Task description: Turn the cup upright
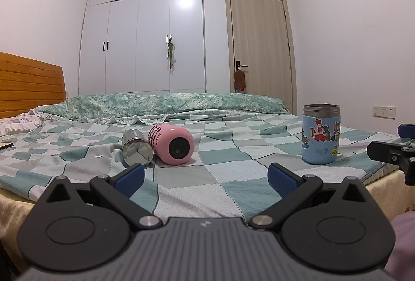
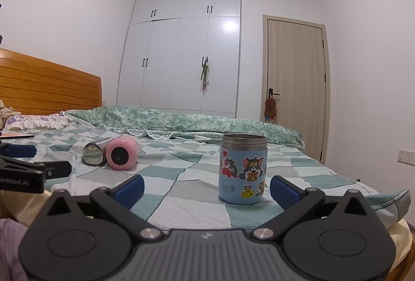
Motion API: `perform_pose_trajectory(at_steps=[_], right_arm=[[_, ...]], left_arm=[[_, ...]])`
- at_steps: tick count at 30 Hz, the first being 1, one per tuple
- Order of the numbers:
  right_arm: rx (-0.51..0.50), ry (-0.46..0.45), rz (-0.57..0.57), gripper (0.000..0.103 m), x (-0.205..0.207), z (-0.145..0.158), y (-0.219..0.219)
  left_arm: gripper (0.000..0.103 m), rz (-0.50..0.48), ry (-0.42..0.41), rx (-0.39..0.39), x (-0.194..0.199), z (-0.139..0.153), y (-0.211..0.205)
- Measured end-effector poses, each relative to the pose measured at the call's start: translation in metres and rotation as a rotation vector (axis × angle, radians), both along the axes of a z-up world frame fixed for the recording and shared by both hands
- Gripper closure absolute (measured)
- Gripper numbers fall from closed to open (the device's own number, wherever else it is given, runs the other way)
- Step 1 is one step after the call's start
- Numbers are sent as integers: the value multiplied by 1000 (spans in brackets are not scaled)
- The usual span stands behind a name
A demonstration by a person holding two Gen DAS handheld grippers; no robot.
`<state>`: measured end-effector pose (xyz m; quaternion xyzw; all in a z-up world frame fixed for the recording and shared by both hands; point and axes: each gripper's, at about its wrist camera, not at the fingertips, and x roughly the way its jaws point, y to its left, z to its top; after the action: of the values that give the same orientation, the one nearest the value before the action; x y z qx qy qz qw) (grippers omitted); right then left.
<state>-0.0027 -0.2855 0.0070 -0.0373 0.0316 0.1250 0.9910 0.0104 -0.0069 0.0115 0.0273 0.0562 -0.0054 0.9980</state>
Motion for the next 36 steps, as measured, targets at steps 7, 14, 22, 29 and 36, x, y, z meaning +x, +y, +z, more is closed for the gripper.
perform_pose_trajectory(at_steps=[7,14,22,29,36], right_arm=[[-1,0,0,0,0,0,0],[-2,-1,0,0,0,0,0],[-3,-1,0,0,0,0,0],[-4,-1,0,0,0,0,0],[-6,-2,0,0,0,0,0]], left_arm=[[0,-5,-4,1,-1,0,-1],[0,-8,-6,3,-1,0,-2],[0,-9,-7,4,-1,0,-2],[0,-11,-8,3,-2,0,-2],[0,-13,-9,0,-3,0,-3]])
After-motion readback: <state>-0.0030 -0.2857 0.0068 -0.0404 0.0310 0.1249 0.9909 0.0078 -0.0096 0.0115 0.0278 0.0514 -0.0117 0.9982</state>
